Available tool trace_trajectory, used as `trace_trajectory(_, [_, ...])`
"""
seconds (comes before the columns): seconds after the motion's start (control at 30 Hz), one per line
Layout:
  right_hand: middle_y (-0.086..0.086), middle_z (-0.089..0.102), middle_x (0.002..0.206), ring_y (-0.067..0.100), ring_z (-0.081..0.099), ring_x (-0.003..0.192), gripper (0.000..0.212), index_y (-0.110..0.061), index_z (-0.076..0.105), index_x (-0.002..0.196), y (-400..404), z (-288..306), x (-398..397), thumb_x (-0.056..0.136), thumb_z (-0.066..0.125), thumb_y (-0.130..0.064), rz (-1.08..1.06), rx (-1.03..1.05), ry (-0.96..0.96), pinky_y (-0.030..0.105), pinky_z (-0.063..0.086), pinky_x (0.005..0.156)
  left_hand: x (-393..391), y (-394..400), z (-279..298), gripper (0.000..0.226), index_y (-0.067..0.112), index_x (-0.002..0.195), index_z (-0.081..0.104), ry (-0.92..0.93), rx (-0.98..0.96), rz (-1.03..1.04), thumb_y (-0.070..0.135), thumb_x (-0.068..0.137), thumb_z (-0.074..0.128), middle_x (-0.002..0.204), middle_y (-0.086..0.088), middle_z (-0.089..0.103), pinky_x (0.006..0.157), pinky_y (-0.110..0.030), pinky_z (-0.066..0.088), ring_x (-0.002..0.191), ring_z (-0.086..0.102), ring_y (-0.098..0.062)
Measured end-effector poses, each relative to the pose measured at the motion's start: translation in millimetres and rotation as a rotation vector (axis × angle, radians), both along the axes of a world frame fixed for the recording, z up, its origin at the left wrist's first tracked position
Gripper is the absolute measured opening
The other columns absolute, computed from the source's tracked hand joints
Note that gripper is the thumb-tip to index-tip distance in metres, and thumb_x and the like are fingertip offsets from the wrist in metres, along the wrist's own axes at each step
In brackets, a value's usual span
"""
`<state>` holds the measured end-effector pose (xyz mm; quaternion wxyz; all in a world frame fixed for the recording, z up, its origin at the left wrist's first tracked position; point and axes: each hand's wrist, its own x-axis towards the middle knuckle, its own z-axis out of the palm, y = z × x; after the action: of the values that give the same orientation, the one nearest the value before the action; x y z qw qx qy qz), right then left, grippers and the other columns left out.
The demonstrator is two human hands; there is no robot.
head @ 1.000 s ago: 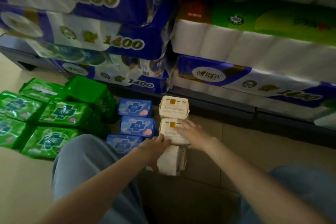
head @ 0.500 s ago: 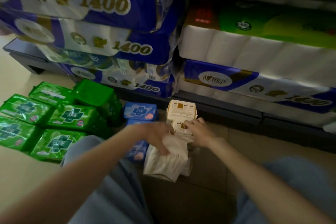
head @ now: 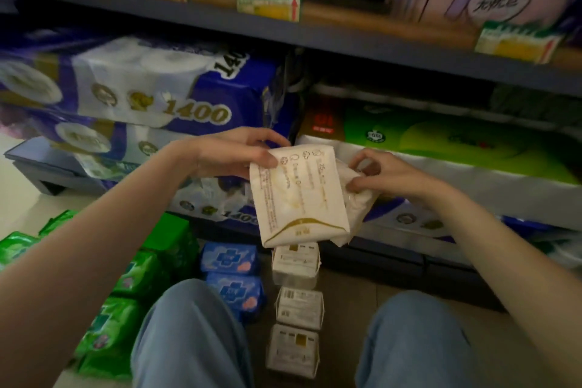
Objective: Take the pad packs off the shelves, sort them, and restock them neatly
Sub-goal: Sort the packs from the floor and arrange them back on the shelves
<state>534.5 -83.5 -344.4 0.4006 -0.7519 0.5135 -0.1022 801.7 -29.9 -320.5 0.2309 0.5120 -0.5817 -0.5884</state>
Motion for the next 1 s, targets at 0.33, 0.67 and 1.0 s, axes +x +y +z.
trace_trajectory(0.33, [0.009,0.067,0.101,0.021,0.065,0.090,0.036,-0.013,0.063,0.105,-1.2,103.0,-6.0,0.070,0.068,-0.018,-0.265,0.302,-0.468,0.035,0.053,0.073,-41.9,-6.7,107.9,0.017,0.025,0.101,0.060,0.035,-0.522,0.504,0.037,0.093,0.052,0.096,0.005,0.065,0.066,-0.023,0.054,0.082,0.064,-0.009])
trace_trajectory(0.67, [0.004,0.067,0.099,0.016,0.069,0.080,0.041,-0.012,0.056,0.111,7.4,216.2,-3.2,0.079,0.066,-0.035,-0.366,-0.361,-0.498,0.026,0.055,0.059,-55.8,15.4,197.8,0.022,0.021,0.104,0.062,0.273,-0.506,0.107,0.035,0.088,0.055,0.085,0.002,0.074,0.059,-0.026,0.056,0.076,0.071,-0.013])
trace_trajectory(1.0, [0.004,0.051,0.109,0.019,0.059,0.084,0.036,-0.020,0.052,0.110,-44.5,271.2,78.6,0.080,0.070,-0.026,-0.318,-0.694,-0.249,0.029,0.057,0.056,24.3,6.4,236.3,0.080,0.034,0.136,0.031,0.133,-0.830,0.578,0.021,0.071,0.077,0.112,-0.004,0.061,0.061,-0.035,0.058,0.083,0.070,-0.022])
